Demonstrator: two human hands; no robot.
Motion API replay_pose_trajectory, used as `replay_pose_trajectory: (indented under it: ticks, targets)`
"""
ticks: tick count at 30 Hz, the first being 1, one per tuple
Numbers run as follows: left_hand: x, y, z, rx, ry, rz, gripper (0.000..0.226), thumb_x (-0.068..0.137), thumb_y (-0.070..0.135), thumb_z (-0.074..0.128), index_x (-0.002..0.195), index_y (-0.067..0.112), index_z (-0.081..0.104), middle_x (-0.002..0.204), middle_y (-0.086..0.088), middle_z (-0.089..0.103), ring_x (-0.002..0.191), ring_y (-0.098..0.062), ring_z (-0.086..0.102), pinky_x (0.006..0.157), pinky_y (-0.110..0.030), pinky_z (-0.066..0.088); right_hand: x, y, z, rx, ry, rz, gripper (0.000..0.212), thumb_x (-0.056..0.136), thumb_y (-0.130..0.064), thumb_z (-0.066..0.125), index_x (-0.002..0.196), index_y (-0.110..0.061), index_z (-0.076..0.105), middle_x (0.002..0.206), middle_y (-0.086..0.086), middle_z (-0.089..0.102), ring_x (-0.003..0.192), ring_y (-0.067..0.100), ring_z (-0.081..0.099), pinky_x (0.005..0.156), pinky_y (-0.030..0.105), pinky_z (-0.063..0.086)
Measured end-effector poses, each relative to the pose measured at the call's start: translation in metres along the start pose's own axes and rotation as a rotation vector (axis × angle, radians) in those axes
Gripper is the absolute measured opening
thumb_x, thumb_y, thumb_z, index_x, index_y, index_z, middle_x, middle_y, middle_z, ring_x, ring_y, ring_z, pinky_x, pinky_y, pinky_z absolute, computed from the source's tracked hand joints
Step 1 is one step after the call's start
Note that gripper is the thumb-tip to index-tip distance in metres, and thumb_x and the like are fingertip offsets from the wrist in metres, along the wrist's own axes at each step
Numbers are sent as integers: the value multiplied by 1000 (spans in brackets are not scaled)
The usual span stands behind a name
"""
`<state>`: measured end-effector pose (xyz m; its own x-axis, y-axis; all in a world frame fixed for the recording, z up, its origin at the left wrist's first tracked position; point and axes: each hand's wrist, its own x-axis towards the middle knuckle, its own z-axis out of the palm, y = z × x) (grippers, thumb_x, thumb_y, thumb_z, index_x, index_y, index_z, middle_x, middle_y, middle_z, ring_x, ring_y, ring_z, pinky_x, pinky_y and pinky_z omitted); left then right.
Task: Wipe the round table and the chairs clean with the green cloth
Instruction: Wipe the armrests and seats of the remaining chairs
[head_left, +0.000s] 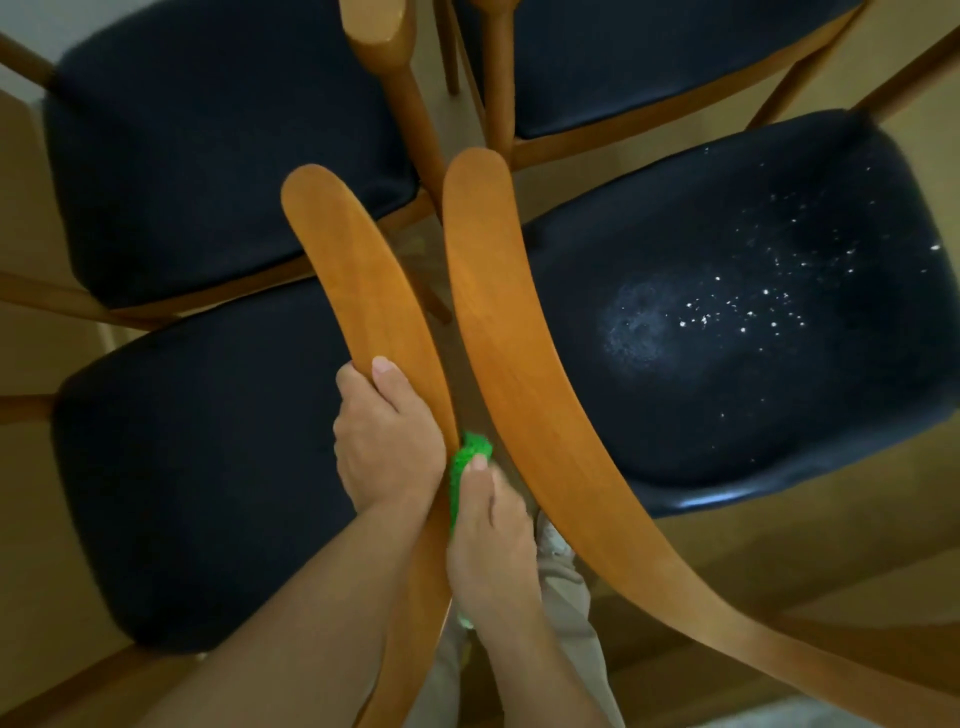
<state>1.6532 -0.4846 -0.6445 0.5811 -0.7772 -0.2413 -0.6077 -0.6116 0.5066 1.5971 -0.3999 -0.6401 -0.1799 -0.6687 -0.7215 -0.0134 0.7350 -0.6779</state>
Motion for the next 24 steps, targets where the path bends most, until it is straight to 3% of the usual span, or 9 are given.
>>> replay_pose_trajectory:
  ticks: [2,4,6,8,11,16,19,21,24]
  targets:
    - [0,2,0,7,3,-14,42,101,47,23,102,15,50,81,0,55,72,-21,57,67,-39,47,-21,10,0,-100,-6,27,66,90,-61,17,110,-13,58,97,-2,61,97,25,59,81,32,45]
    - [0,2,0,9,7,-17,39,101,47,23,98,16,48,77,2,53,68,-18,56,61,-35,41,-32,14,5,-191,74,-76,78,85,-62,10,131,-18,54,125,0,62,115,11,57,97,25,44]
    - [-1,2,1,-4,6,-12,38,101,46,24,93,17,47,73,3,51,64,-17,54,57,-33,38,-32,3,8,-184,135,-195,70,92,-61,14,143,-22,43,146,-7,46,133,0,40,109,14,30]
    - [2,3,1,-4,11,-17,37,101,45,25,91,15,46,70,2,49,61,-17,52,54,-32,37,-22,-14,7,-189,123,-311,63,95,-55,18,144,-21,40,150,-8,40,139,-2,31,114,17,25]
    - [6,2,2,2,-1,-36,35,102,41,27,91,14,45,68,3,46,58,-12,47,49,-28,29,-4,-25,3,-185,113,-421,56,97,-41,24,140,-14,47,145,-1,48,136,1,37,114,23,28]
    - [7,0,2,-27,-23,-20,36,101,44,25,93,15,45,72,4,45,61,-11,45,50,-30,26,-21,-8,3,-164,133,-445,49,100,-34,30,138,-11,51,142,0,51,134,2,40,113,24,31]
    - [7,2,-3,-74,-74,-42,40,101,46,24,103,14,48,83,1,51,76,-19,53,65,-35,39,-47,5,-8,-279,291,-586,39,102,-26,41,131,-5,56,136,6,56,132,12,47,108,34,41]
    - [7,1,-9,-96,-136,-64,43,101,45,25,118,13,49,111,-6,56,100,-24,55,86,-41,44,-57,8,-21,-368,456,-763,39,103,-25,40,129,-2,57,135,12,57,132,21,48,105,38,45]
    - [-1,2,-19,12,-168,64,53,100,40,34,148,16,28,151,-8,30,132,-28,38,108,-49,32,-51,4,-44,-588,536,-821,45,104,-30,32,135,-4,52,141,14,51,138,28,40,109,44,40]
